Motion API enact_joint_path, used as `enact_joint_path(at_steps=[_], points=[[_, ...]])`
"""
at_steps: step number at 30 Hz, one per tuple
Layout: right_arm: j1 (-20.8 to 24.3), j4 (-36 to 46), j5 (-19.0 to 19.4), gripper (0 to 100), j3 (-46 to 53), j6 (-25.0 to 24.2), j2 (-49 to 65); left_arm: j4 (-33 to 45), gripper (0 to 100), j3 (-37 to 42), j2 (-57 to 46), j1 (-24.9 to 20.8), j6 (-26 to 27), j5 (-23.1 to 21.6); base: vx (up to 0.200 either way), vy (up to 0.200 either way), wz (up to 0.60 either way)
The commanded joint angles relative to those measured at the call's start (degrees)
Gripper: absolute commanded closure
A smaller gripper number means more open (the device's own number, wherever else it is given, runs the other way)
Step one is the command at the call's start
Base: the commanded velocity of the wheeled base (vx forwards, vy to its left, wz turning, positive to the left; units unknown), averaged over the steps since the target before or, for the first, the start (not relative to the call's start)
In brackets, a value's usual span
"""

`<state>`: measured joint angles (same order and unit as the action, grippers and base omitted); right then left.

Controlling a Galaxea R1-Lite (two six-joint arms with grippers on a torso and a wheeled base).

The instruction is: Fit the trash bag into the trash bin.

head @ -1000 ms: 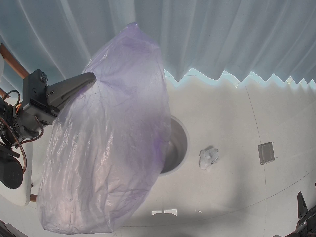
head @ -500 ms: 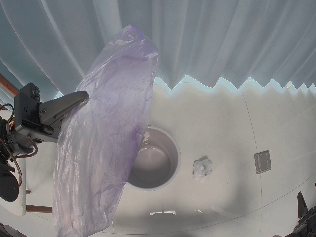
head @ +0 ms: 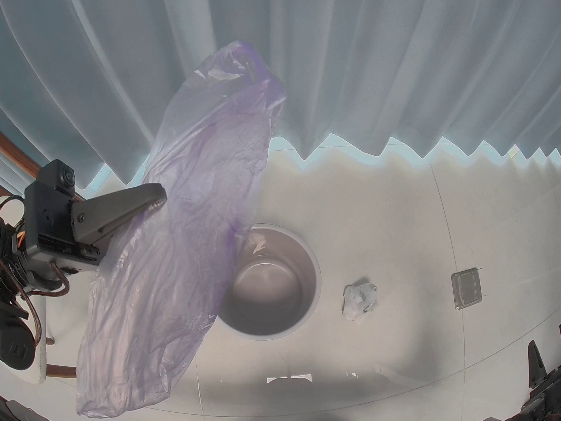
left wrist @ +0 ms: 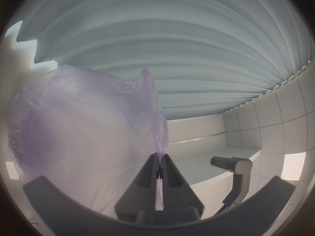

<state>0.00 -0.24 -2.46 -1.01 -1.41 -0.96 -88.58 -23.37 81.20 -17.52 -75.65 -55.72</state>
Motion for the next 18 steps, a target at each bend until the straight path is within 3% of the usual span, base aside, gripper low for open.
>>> enact_joint_path(at_steps=[1, 18], points=[[0.00, -0.11, 0.00, 0, 1.01, 0.01, 0.79, -0.02, 100, 0.78, 0.27, -0.68, 0.16, 0.00, 0.000, 0.000, 0.00], [0.00, -0.11, 0.00, 0, 1.01, -0.08, 0.79, -0.02, 100, -0.10, 5.81, -2.43, 0.51, -0.09, 0.000, 0.000, 0.00]])
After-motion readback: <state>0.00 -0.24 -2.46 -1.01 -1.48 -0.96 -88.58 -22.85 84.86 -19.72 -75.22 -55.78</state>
